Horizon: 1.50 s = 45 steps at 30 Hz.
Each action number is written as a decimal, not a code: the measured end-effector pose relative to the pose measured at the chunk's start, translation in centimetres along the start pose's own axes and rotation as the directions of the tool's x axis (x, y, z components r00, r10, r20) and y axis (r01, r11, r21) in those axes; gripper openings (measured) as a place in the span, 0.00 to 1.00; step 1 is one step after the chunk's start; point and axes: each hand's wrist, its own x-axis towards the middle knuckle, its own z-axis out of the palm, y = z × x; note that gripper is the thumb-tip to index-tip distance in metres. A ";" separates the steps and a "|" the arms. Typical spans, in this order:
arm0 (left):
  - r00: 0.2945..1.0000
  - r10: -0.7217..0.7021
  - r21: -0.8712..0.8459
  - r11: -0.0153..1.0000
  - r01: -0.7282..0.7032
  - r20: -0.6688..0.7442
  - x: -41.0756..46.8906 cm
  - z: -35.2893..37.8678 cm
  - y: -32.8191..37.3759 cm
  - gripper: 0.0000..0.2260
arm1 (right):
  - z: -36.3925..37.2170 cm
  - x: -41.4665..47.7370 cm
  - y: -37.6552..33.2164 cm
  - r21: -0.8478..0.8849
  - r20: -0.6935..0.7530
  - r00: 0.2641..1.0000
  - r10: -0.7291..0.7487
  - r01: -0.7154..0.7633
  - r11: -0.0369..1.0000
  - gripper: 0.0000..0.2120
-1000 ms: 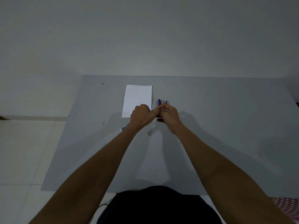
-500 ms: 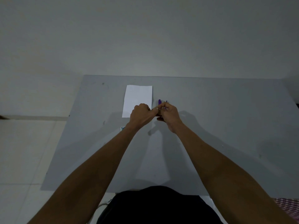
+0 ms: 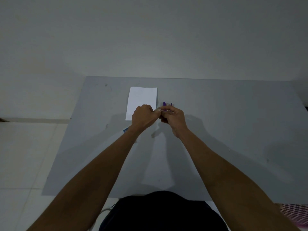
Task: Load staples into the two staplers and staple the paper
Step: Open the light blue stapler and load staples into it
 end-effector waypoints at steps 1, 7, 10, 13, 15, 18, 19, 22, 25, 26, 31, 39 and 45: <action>1.000 0.001 -0.005 1.000 -0.001 -0.002 0.0 0.0 -0.1 0.19 | 0.0 -0.1 0.1 0.014 0.000 1.000 0.002 -0.002 1.000 0.11; 0.999 0.033 -0.077 0.997 -0.031 0.025 -0.4 0.0 -0.6 0.20 | -0.6 0.0 0.3 -0.002 0.025 1.000 -0.002 0.002 1.000 0.09; 0.998 0.052 -0.095 0.994 -0.048 0.046 -0.5 0.0 -0.6 0.21 | -0.9 -0.1 0.3 0.011 0.043 0.999 0.017 -0.017 1.000 0.07; 0.998 0.042 -0.090 0.995 -0.038 0.041 -0.4 0.2 -0.6 0.22 | -1.2 -0.1 0.3 0.066 0.051 0.998 0.044 -0.048 0.997 0.06; 0.998 0.040 -0.089 0.995 -0.036 0.043 -0.4 0.2 -0.4 0.21 | -1.3 0.0 0.1 0.068 0.046 0.998 0.042 -0.045 0.997 0.05; 0.998 0.038 -0.092 0.995 -0.034 0.046 -0.3 0.2 -0.4 0.19 | -1.2 0.2 -0.1 0.061 0.046 0.998 0.042 -0.044 0.997 0.04; 0.998 0.039 -0.091 0.995 -0.035 0.048 -0.3 0.1 -0.4 0.19 | -1.2 0.2 -0.1 0.066 0.044 0.998 0.047 -0.050 0.997 0.03; 0.998 0.035 -0.093 0.995 -0.030 0.048 -0.4 -0.1 -0.5 0.19 | -1.0 0.4 -0.2 0.068 0.044 0.997 0.061 -0.064 0.996 0.03; 0.999 0.019 -0.092 0.996 -0.015 0.042 -0.5 -0.1 -0.7 0.21 | -0.8 0.5 -0.2 0.055 0.050 0.996 0.068 -0.071 0.996 0.03; 0.999 0.015 -0.091 0.996 -0.011 0.042 -0.5 -0.1 -0.8 0.22 | -0.7 0.5 -0.2 0.045 0.053 0.996 0.068 -0.071 0.996 0.04; 1.000 -0.012 -0.066 0.998 0.013 0.015 -0.5 -0.3 -0.6 0.22 | -0.7 0.7 -0.2 0.032 0.113 0.991 0.068 -0.072 0.997 0.04; 1.000 -0.018 0.035 0.999 0.019 -0.025 -0.6 -0.8 -0.1 0.17 | -1.3 0.7 -0.4 0.042 0.209 0.972 0.107 -0.119 0.992 0.06; 0.999 0.008 0.093 0.996 -0.004 -0.038 -0.9 -0.7 -0.1 0.16 | -1.4 0.5 -0.3 0.017 0.211 0.972 0.102 -0.108 0.994 0.06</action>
